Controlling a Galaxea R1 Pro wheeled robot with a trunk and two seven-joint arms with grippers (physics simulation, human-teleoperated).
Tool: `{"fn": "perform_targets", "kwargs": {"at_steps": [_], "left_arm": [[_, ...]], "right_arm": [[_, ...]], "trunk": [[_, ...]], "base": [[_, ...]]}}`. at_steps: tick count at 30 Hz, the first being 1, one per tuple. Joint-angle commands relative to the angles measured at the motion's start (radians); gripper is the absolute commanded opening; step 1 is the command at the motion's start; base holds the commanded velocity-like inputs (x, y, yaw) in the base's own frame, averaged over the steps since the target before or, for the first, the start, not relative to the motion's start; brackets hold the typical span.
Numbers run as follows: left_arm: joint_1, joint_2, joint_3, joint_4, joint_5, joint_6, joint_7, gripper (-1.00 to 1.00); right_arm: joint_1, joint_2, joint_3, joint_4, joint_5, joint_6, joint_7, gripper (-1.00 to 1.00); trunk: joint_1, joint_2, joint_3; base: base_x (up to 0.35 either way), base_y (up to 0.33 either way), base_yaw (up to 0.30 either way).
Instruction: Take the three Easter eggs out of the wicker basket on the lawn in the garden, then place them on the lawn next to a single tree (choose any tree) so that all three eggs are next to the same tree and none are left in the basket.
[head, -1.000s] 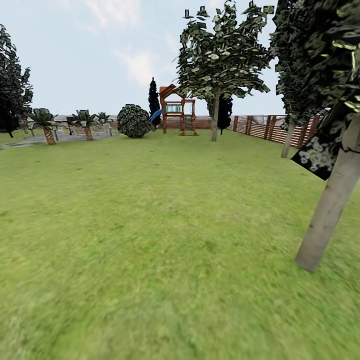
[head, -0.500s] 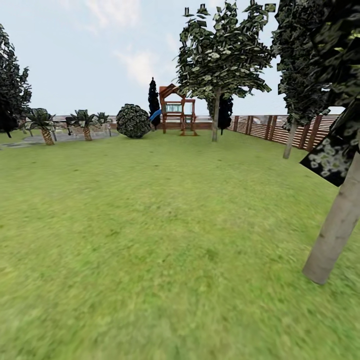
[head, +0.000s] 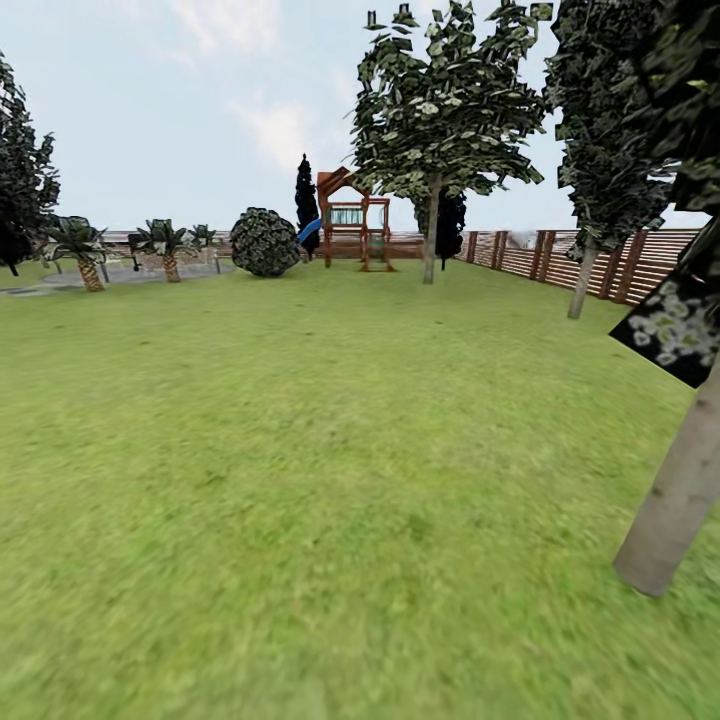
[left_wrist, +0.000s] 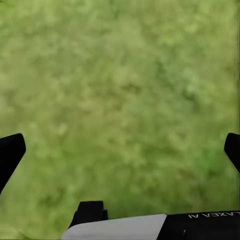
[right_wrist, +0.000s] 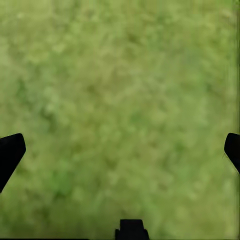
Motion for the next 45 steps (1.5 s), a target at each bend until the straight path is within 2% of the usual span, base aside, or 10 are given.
{"fn": "perform_targets", "kwargs": {"at_steps": [1, 24, 31, 45], "left_arm": [[0.000, 0.000, -0.002, -0.001, 0.000, -0.002, 0.001, 1.00], [0.000, 0.000, 0.002, -0.001, -0.001, 0.000, 0.001, 1.00], [0.000, 0.001, 0.002, -0.001, -0.001, 0.000, 0.001, 1.00], [0.000, 0.000, 0.002, -0.001, -0.001, -0.001, 0.001, 1.00]], "right_arm": [[0.000, 0.000, 0.001, 0.001, 0.000, -0.003, -0.001, 1.00], [0.000, 0.001, 0.002, 0.000, -0.001, -0.003, -0.004, 1.00], [0.000, 0.002, 0.001, 0.000, -0.003, -0.003, -0.005, 1.00], [0.000, 0.000, 0.001, 0.001, -0.001, -0.003, -0.005, 1.00]], "trunk": [[0.001, 0.000, -0.001], [0.001, 0.000, -0.001], [0.001, 0.000, -0.001], [0.001, 0.000, -0.001]], "base": [[0.326, -0.091, 0.000], [0.334, -0.010, 0.001], [0.335, 0.000, 0.142], [0.335, 0.000, 0.011]]}}
